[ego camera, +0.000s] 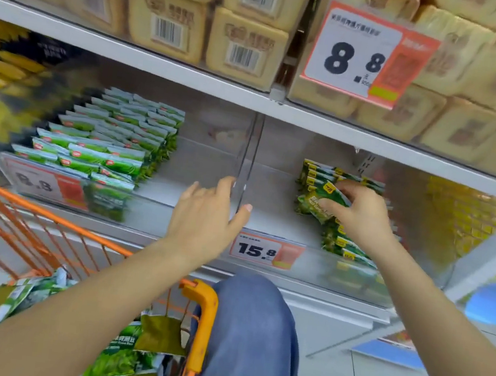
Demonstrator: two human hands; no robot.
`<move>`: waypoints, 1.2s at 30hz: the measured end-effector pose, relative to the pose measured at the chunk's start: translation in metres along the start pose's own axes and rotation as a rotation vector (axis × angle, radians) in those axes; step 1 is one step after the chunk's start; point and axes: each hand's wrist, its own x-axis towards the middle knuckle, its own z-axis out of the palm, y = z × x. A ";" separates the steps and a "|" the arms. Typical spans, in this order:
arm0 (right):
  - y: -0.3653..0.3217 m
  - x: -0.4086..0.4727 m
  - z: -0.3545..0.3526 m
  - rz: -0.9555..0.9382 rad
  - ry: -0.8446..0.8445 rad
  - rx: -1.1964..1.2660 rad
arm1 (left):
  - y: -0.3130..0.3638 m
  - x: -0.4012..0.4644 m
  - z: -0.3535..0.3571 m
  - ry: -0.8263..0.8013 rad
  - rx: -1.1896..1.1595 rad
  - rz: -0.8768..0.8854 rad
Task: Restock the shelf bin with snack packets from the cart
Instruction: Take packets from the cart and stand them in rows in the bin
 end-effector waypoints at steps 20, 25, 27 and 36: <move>0.030 0.069 0.035 -0.080 -0.282 -0.587 | 0.004 -0.005 0.001 -0.005 0.102 0.001; 0.017 0.050 0.036 -0.150 -0.138 -0.517 | 0.002 -0.004 0.000 0.000 0.127 0.027; 0.000 0.033 0.034 -0.304 0.057 -0.361 | -0.003 -0.001 -0.005 -0.103 0.078 0.057; -0.140 -0.113 0.041 -0.890 0.042 0.211 | -0.074 -0.088 -0.082 -0.100 -0.122 0.368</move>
